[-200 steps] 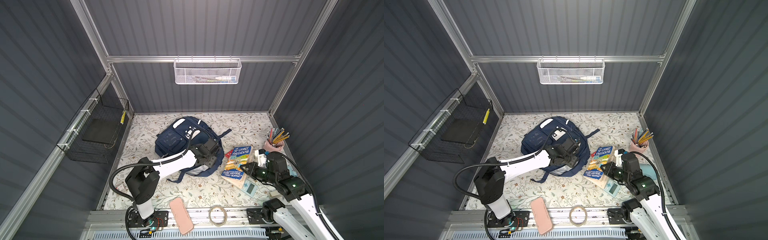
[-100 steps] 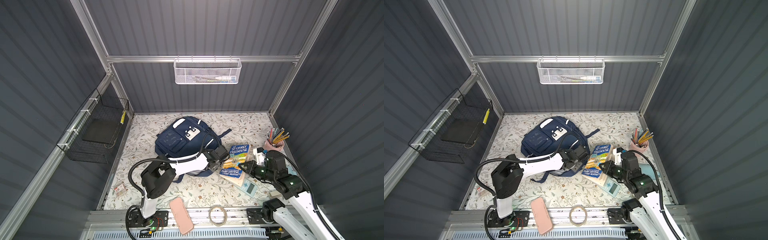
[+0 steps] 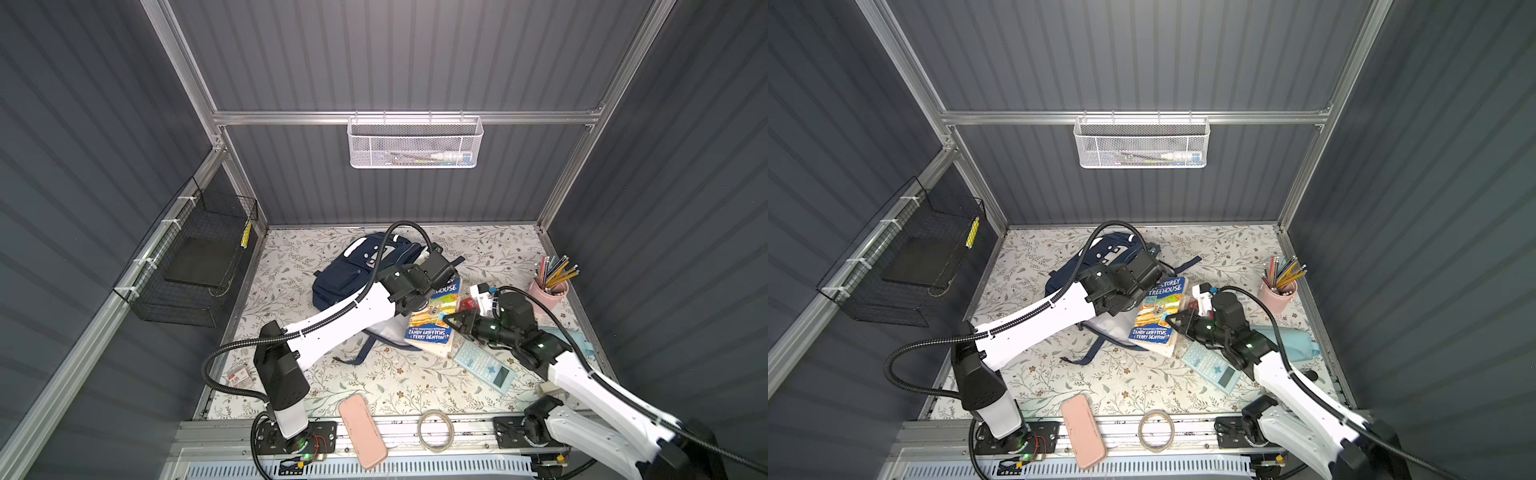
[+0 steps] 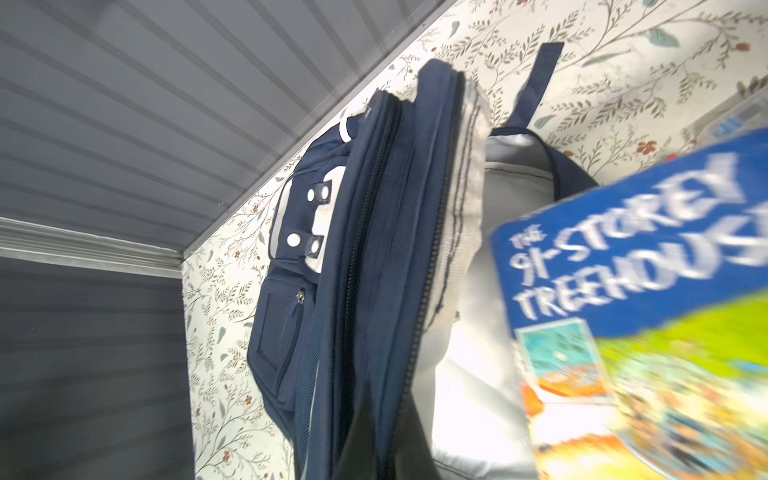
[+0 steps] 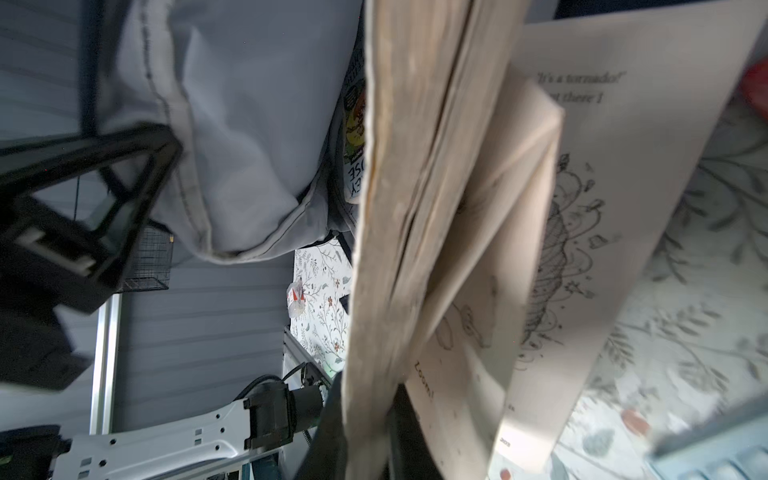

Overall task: Pack the student bag
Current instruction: 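Lower the paperback into the backpack with the right gripper while left holds it open, then release the paperback inside the backpack and withdraw the right gripper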

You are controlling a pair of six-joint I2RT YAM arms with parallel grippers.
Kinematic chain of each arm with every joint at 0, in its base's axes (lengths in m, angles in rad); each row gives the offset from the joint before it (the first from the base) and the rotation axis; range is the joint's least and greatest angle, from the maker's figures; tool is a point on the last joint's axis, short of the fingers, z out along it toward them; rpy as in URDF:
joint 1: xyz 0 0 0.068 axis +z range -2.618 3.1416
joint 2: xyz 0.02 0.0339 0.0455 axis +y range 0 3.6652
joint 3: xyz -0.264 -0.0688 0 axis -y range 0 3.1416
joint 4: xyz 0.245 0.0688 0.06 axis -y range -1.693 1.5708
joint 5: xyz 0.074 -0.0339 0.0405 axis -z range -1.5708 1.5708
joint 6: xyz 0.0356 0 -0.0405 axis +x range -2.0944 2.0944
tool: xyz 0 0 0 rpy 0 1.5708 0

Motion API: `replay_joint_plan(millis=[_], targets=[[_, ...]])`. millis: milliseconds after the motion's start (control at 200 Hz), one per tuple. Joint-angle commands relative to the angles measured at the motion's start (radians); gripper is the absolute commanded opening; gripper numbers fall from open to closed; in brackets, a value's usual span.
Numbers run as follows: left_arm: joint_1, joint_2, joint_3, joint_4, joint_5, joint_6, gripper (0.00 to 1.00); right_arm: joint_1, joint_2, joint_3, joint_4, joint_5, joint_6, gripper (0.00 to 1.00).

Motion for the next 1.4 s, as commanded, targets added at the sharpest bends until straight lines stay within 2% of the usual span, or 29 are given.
replay_joint_plan(millis=[0,250,370,545,650,755,850,1011,1121,1211,1396], targets=[[-0.004,-0.028,0.053,-0.026,-0.053,0.026,0.00,0.015,0.163,0.048,0.405,-0.016,0.054,0.00],[0.021,-0.059,0.066,-0.017,-0.005,0.014,0.00,0.064,0.628,0.303,0.679,-0.034,0.074,0.00],[0.029,-0.065,0.086,-0.015,0.029,0.012,0.00,0.090,0.794,0.450,0.669,-0.006,0.081,0.00],[0.031,-0.071,0.107,-0.014,0.084,0.007,0.00,0.122,0.946,0.610,0.543,0.094,0.076,0.00],[0.034,-0.086,0.102,-0.003,0.108,0.001,0.00,0.163,1.036,0.690,0.524,0.131,0.066,0.00],[0.036,-0.093,0.116,-0.010,0.114,-0.004,0.00,0.207,1.104,0.759,0.526,0.235,0.078,0.00],[0.038,-0.103,0.117,-0.020,0.115,-0.014,0.00,0.230,1.148,0.800,0.540,0.309,0.106,0.09],[0.054,-0.133,0.057,-0.010,0.121,-0.035,0.00,0.230,1.143,0.771,0.556,0.333,0.119,0.42],[0.084,-0.159,-0.013,0.026,0.142,-0.055,0.00,0.219,1.031,0.663,0.510,0.296,0.075,0.59],[0.119,-0.174,-0.089,0.084,0.214,-0.079,0.00,0.196,0.922,0.578,0.380,0.258,0.055,0.65],[0.124,-0.134,-0.193,0.158,0.245,-0.120,0.00,0.141,0.709,0.350,0.264,0.230,0.043,0.73]])
